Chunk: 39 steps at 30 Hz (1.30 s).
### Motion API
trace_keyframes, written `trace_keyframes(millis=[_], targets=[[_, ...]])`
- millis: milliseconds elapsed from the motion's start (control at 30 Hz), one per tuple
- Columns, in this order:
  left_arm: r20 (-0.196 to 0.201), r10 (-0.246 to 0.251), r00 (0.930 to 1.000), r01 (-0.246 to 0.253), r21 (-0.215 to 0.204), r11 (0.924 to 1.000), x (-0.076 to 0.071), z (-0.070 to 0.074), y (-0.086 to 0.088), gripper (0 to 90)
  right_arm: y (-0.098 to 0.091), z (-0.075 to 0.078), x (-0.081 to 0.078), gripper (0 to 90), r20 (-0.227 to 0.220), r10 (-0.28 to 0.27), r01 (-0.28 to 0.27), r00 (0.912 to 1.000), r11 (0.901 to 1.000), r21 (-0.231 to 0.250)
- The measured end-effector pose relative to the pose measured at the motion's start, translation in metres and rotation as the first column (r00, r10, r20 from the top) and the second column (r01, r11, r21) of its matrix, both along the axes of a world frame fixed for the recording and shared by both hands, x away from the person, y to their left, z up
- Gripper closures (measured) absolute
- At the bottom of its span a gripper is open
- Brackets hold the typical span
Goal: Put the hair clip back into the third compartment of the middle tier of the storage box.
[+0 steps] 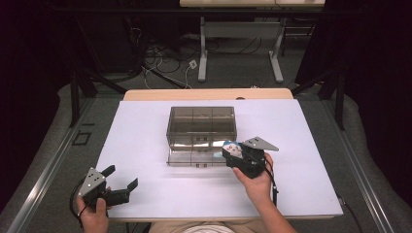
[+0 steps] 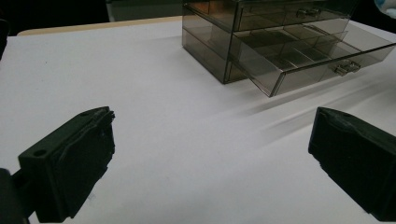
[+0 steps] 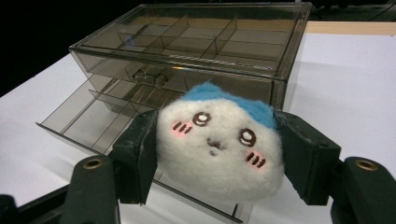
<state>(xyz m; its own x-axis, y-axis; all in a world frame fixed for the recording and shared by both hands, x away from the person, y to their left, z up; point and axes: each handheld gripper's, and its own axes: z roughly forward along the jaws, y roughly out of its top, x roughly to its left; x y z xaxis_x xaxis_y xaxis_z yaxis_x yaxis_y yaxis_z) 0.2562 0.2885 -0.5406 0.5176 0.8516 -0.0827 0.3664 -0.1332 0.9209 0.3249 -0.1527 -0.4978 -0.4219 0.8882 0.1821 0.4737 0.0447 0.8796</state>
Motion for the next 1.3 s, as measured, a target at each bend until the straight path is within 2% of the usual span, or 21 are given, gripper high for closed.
trace_keyframes(millis=[167, 300, 600, 933, 1300], targets=[[0.005, -0.002, 1.0000, 0.002, 0.005, 1.0000, 0.000, 0.000, 0.001, 0.4, 0.004, -0.002, 0.001, 34.0, 0.002, 0.006, -0.006, 1.0000, 1.0000, 0.006], [-0.003, -0.003, 1.0000, 0.003, 0.006, 1.0000, -0.001, 0.000, 0.001, 0.4, 0.005, -0.003, 0.001, 34.0, 0.015, 0.011, -0.011, 0.9998, 0.9999, -0.001], [-0.002, 0.008, 1.0000, -0.008, 0.000, 1.0000, -0.004, -0.001, 0.002, 0.4, 0.010, -0.009, 0.005, 33.9, 0.012, 0.026, -0.026, 0.9996, 0.9995, -0.016], [-0.003, 0.024, 0.9997, -0.024, 0.002, 0.9997, -0.009, -0.001, 0.006, 0.4, 0.014, -0.013, 0.010, 33.8, -0.003, 0.028, -0.028, 0.9996, 0.9996, -0.004], [-0.008, 0.040, 0.9992, -0.040, 0.002, 0.9992, -0.014, -0.001, 0.009, 0.4, 0.022, -0.020, 0.016, 33.6, -0.017, 0.040, -0.040, 0.9991, 0.9990, -0.021]])
